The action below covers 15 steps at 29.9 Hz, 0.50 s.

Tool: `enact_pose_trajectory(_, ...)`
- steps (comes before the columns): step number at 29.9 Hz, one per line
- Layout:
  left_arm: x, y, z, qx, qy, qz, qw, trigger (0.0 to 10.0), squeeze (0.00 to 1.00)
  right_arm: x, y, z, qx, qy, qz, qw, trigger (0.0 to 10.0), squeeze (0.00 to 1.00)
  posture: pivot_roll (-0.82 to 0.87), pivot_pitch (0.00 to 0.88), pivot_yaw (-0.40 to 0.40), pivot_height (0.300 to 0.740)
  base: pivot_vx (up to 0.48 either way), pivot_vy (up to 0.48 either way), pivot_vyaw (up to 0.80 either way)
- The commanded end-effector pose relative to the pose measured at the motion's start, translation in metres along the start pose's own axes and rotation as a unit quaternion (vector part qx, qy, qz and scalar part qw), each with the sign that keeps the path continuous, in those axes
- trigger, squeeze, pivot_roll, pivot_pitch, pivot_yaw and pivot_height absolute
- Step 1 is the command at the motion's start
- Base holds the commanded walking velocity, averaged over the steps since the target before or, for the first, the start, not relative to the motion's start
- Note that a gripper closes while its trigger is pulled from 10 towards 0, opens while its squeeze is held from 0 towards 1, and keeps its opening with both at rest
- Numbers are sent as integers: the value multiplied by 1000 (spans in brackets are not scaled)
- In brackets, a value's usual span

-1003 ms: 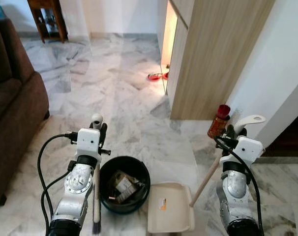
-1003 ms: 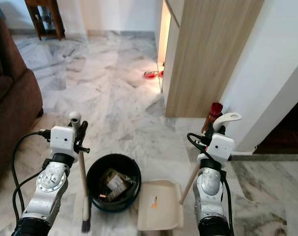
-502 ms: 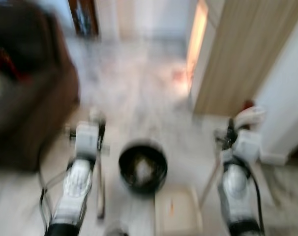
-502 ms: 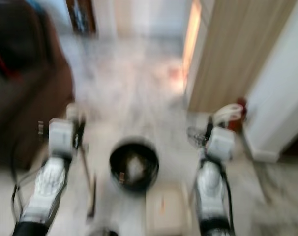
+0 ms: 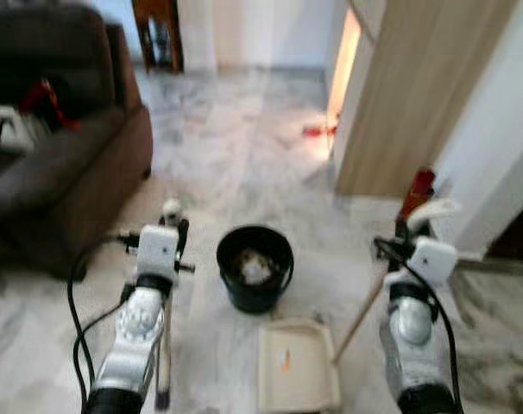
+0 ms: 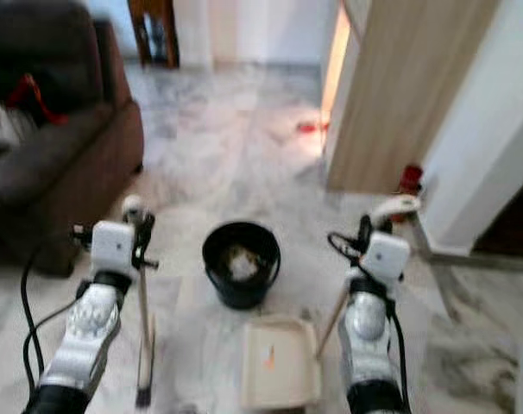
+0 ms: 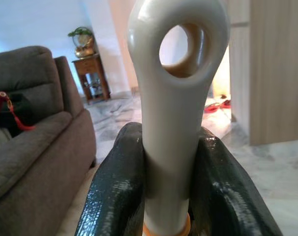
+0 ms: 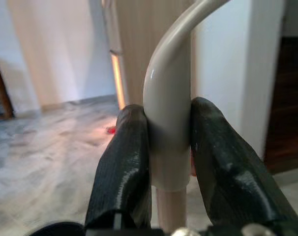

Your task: Sweep floor

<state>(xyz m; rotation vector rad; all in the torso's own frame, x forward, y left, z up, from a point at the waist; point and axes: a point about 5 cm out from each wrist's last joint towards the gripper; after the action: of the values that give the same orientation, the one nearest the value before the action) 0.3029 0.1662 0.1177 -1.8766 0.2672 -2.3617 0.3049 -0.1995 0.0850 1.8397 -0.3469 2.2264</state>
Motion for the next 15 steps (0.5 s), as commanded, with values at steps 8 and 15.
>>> enact_pose_trajectory(8, 6, 0, 3, 11, 15, 0, 1000, 10000, 0, 9, -4, 6, 10, 19, 6, 1000, 10000, 0, 159, 0, -58, 740, 0, 0, 0)
enact_pose_trajectory(15, 5, 1, 3, 12, 15, -2, 1000, 10000, 0, 9, -5, 7, 16, 16, 8, 1000, 10000, 0, 158, 0, -63, 740, 0, 0, -652)
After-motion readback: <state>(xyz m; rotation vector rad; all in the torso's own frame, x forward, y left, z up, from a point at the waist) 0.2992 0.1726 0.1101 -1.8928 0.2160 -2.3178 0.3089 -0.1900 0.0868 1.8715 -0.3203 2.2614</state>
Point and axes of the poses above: a point about 5 cm out from each wrist's last joint towards the gripper, its own z axis pointing out of the wrist towards the gripper, its own x axis along the axis of the wrist's last joint, y = z × x, and after that the axes turned 1 degree about -z, right-handed
